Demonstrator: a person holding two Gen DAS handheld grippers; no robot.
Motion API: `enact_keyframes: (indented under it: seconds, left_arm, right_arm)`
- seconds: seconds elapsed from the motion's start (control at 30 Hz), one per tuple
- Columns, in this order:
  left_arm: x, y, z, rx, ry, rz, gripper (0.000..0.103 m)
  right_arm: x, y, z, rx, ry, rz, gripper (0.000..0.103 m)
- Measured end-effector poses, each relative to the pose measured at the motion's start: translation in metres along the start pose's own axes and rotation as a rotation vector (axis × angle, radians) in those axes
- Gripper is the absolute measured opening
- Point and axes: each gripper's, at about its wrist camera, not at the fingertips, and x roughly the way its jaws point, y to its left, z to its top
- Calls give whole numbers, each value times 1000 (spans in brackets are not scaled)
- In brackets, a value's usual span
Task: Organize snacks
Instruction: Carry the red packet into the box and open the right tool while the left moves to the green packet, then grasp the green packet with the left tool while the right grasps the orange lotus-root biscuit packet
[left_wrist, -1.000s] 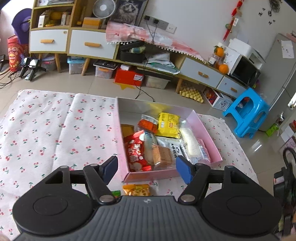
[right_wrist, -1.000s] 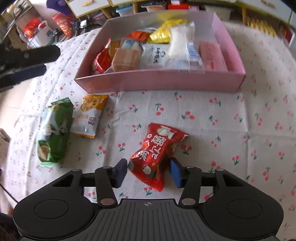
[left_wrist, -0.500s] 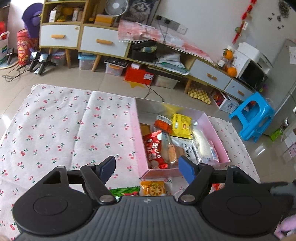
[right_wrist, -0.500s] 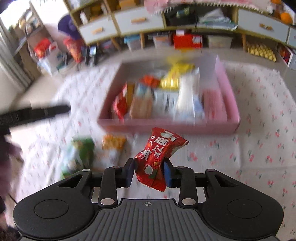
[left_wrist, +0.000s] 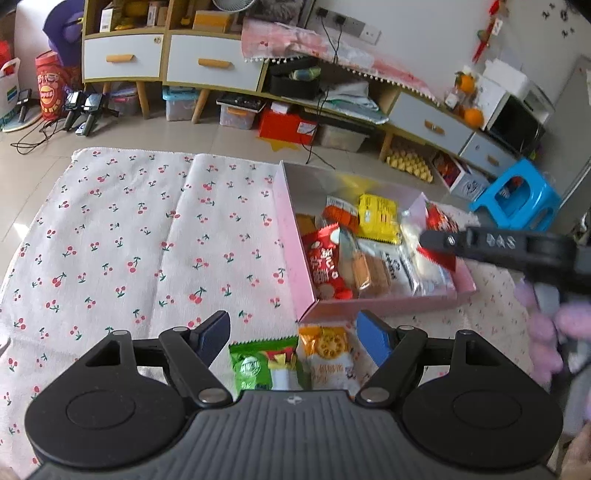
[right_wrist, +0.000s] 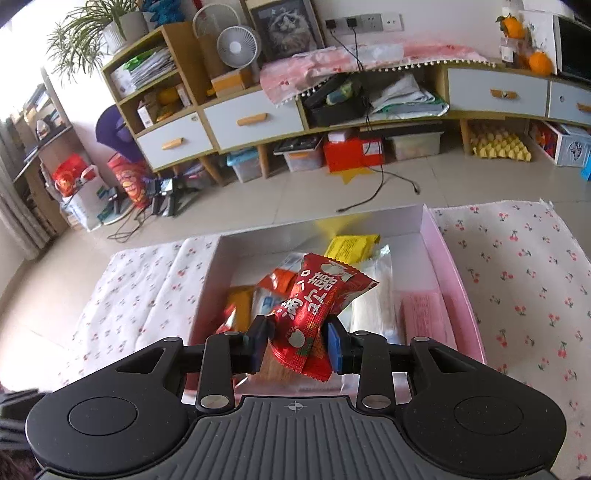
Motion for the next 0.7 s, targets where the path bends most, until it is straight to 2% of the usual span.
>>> enact_keyframes:
  seconds: [0.03, 0.07, 0.1, 0.17, 0.3, 0.37, 0.7]
  left_arm:
    - [-1, 0, -1, 2, 1, 5, 77]
    - [-1, 1, -2, 2, 3, 10, 77]
    - [-2, 1, -3, 2, 6, 15, 78]
    - [-3, 2, -5, -3, 13, 20, 80]
    - [-4, 2, -12, -12, 36, 13, 81]
    - [-4, 0, -17, -8, 46, 19, 81]
    - [3, -9, -39, 13, 89, 62, 80]
  right_arm:
    - [3, -2, 0, -2, -17, 2, 35]
    - [4, -3, 0, 3, -29, -6, 40]
    - [3, -6, 1, 12, -28, -17, 54]
    - [-4, -6, -1, 23, -21, 0, 66]
    - [-17, 3, -11, -24, 1, 37, 66]
    - [-22, 7, -18, -46, 21, 45, 71]
    - [-29, 9, -56, -77, 96, -6, 76]
